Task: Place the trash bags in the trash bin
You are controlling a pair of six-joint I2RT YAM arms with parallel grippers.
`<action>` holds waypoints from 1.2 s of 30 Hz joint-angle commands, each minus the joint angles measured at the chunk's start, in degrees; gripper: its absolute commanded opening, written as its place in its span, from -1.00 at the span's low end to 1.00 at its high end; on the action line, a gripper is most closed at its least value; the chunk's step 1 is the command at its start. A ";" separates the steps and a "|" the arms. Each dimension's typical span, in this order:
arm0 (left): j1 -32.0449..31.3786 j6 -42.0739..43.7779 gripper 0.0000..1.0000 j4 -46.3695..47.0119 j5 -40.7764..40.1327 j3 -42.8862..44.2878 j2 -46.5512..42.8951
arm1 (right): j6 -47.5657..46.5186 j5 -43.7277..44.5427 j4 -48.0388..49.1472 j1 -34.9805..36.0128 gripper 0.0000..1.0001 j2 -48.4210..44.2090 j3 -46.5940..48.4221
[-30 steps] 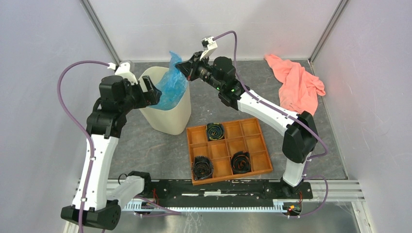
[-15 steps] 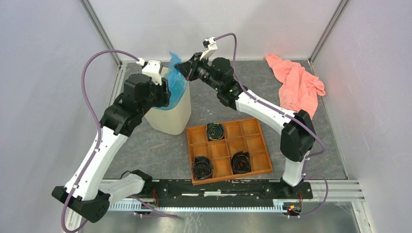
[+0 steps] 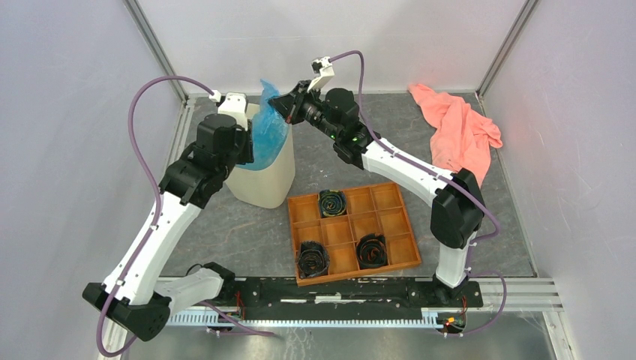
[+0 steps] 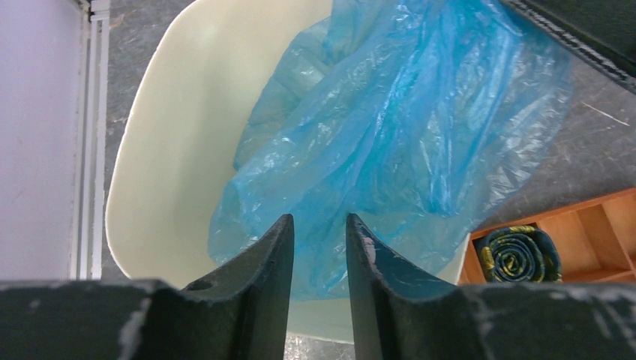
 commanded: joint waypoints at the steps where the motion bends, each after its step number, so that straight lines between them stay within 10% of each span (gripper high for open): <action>1: -0.22 -1.97 -0.46 3.30 -2.34 0.27 2.84 | 0.51 0.47 1.48 0.25 -0.99 0.59 2.77; 4: -0.16 -3.32 -0.94 2.56 -5.25 2.54 3.86 | -1.54 0.01 -0.33 0.23 -0.84 0.09 3.11; 20: 4.44 -17.27 -0.96 -0.92 -5.13 4.62 -6.10 | -21.43 -11.37 -24.36 -5.28 0.81 -6.64 7.08; 36: 10.65 -21.48 -0.96 -11.13 -4.74 17.17 0.96 | -35.17 -9.52 -32.18 -6.66 0.78 -19.57 -1.31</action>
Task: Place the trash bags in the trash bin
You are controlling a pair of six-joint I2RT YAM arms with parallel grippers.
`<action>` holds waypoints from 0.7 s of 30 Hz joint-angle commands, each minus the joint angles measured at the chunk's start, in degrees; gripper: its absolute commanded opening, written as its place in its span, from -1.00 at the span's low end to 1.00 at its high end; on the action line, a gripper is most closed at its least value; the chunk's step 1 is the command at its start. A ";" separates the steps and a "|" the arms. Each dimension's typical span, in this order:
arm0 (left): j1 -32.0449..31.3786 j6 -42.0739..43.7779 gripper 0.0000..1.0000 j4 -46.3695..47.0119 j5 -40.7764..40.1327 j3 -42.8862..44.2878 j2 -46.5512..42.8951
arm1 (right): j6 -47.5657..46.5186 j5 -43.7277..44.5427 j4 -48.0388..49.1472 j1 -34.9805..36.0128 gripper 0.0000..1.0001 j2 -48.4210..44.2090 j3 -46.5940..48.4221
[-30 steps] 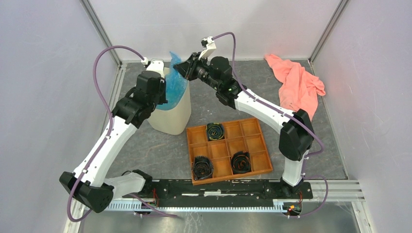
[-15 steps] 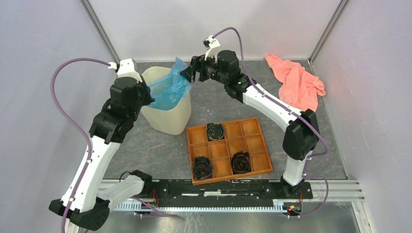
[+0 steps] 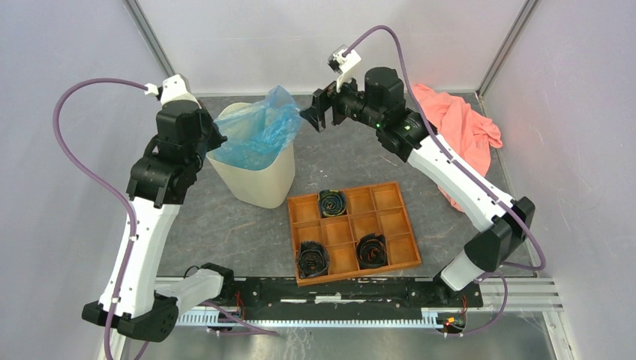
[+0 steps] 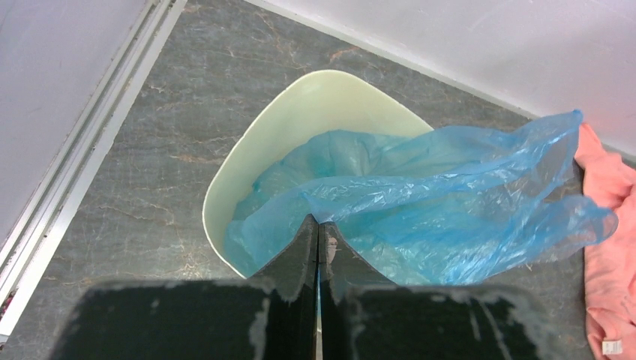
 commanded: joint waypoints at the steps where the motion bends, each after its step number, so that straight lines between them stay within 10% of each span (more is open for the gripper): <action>1: 1.17 -2.94 -0.96 -3.05 -2.00 4.27 1.02 | -4.06 -2.99 3.07 -0.18 0.77 -4.69 -5.37; 12: 1.20 -3.68 -0.96 -7.61 -3.24 5.49 -0.51 | -7.14 -11.61 16.41 -0.09 0.91 -1.43 -5.45; 21: 1.27 -7.29 -0.96 -2.45 -0.61 7.91 3.15 | 6.86 -0.24 18.43 0.08 0.67 5.81 -0.50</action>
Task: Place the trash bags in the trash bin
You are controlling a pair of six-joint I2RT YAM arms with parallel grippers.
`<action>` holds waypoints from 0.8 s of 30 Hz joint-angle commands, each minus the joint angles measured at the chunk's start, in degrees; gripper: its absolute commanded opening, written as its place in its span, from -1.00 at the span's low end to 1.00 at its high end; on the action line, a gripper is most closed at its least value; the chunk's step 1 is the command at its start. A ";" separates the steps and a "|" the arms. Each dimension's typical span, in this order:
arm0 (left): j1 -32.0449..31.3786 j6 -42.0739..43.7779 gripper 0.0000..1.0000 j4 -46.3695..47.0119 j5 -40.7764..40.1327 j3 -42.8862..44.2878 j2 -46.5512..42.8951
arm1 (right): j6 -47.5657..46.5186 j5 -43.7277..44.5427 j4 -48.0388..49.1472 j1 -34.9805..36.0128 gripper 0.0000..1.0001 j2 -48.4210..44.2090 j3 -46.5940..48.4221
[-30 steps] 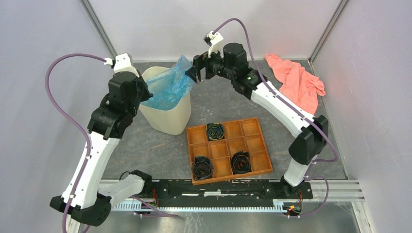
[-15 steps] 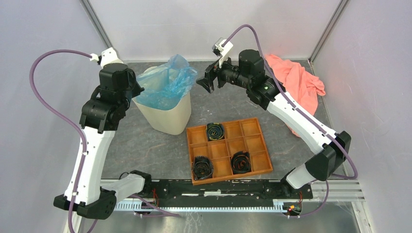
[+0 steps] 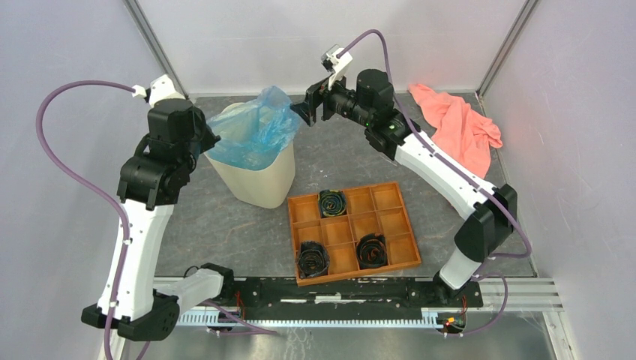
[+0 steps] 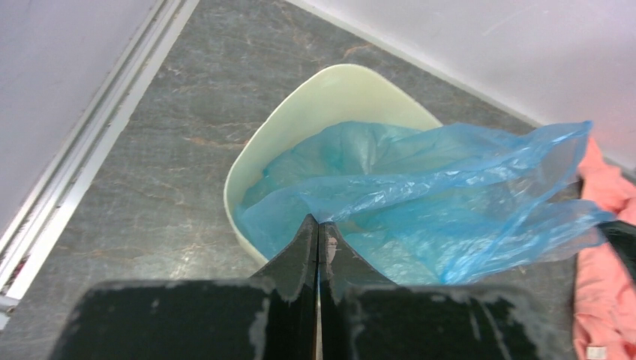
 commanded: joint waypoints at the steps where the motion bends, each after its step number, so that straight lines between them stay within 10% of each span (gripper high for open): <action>1: 0.49 -4.47 -0.96 4.40 1.10 3.72 3.77 | 8.45 1.73 6.41 0.22 0.61 2.14 1.08; 14: 7.64 1.81 -0.96 6.24 10.96 7.04 15.40 | 21.01 1.92 6.51 0.77 -0.93 0.75 -5.83; 24: 7.79 0.45 -0.96 8.10 0.17 -12.39 -2.29 | 20.29 -2.73 9.07 2.34 -0.84 -5.75 -12.40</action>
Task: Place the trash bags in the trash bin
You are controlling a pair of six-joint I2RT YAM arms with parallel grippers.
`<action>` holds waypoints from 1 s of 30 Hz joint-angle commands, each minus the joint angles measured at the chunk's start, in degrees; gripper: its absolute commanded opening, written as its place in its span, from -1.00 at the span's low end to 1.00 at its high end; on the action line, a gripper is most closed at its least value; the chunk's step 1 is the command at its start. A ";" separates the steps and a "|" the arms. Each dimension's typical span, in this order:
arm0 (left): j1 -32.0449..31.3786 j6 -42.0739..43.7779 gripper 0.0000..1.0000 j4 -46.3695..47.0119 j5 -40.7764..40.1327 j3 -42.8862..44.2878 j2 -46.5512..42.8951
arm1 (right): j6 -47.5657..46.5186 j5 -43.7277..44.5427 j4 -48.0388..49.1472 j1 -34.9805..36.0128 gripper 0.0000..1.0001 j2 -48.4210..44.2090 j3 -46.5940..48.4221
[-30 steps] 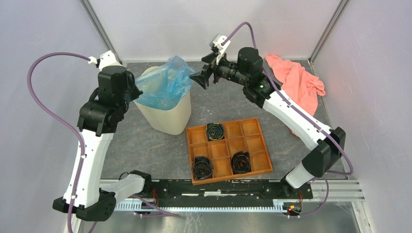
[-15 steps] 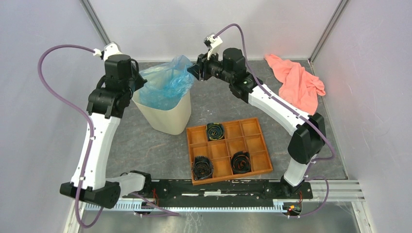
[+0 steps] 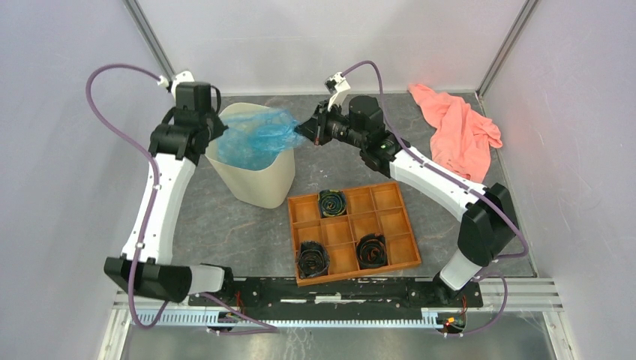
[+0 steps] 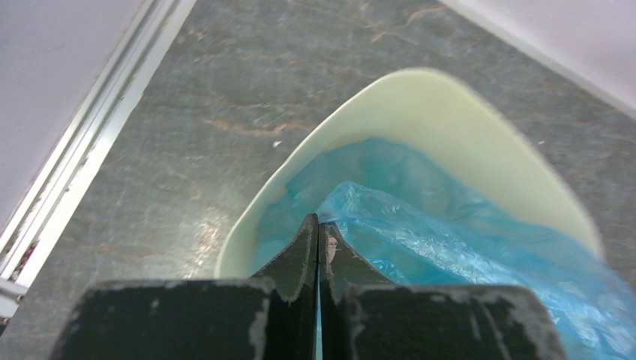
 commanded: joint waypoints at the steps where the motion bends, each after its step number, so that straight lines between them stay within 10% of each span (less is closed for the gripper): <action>1: 0.14 -0.49 -0.96 2.17 -1.80 -4.88 -13.58 | -5.70 -0.31 -0.10 0.00 -0.82 -4.65 2.85; 11: 0.14 3.23 -0.96 -1.77 -6.52 -0.12 -19.40 | -7.81 -2.77 -2.80 0.57 -0.44 -7.31 3.07; 16: 0.14 4.02 -0.96 -1.77 -3.43 -1.90 -19.27 | -6.80 -3.49 -2.08 2.09 -0.98 -7.52 0.10; 30: 0.14 8.34 -0.82 -5.67 -9.05 -6.71 -23.24 | -2.33 2.81 7.63 4.46 -0.99 -16.75 -19.12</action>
